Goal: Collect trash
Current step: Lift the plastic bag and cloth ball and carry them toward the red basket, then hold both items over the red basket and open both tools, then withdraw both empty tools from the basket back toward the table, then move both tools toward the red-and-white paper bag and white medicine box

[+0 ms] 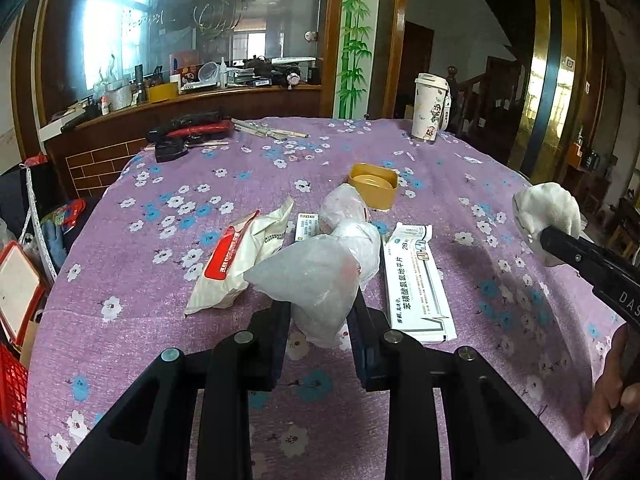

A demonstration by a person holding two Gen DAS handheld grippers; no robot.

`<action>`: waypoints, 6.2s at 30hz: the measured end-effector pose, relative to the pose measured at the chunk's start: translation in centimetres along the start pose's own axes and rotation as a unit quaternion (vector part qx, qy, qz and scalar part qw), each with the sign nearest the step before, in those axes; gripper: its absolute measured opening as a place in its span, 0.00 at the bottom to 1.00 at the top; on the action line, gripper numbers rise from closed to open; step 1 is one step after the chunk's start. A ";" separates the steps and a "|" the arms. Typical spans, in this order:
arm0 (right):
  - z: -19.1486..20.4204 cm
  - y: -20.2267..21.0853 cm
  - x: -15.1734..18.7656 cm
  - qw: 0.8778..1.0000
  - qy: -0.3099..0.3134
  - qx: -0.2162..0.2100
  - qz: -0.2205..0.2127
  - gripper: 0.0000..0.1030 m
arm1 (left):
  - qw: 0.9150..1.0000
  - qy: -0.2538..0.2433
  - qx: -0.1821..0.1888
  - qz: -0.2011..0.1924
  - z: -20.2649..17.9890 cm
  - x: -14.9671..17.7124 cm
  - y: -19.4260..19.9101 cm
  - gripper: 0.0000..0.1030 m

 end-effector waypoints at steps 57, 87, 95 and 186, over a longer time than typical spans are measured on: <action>13.2 4.0 6.2 0.981 0.042 -0.140 0.130 0.38 | 0.994 0.096 -0.060 -0.008 8.0 6.8 12.9 0.26; 35.3 3.9 12.1 0.911 0.162 -0.294 0.238 0.39 | 0.950 0.204 -0.238 -0.008 24.7 16.8 26.5 0.26; 39.0 2.7 13.4 0.903 0.184 -0.296 0.250 0.39 | 0.941 0.228 -0.249 0.003 26.6 18.8 26.7 0.26; 12.4 -3.1 -1.8 0.978 0.017 -0.122 0.167 0.53 | 0.992 -0.028 -0.107 0.053 7.5 4.1 11.9 0.72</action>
Point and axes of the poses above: each gripper's, at about its wrist camera, not at the fingertips, and y roughly against the way its jaws point, z to its left, x to its underside, the point moved 5 cm from there along -y, roughly the way its jaws point, and after that the axes turned 15 degrees about -y, right-handed, at the moved point
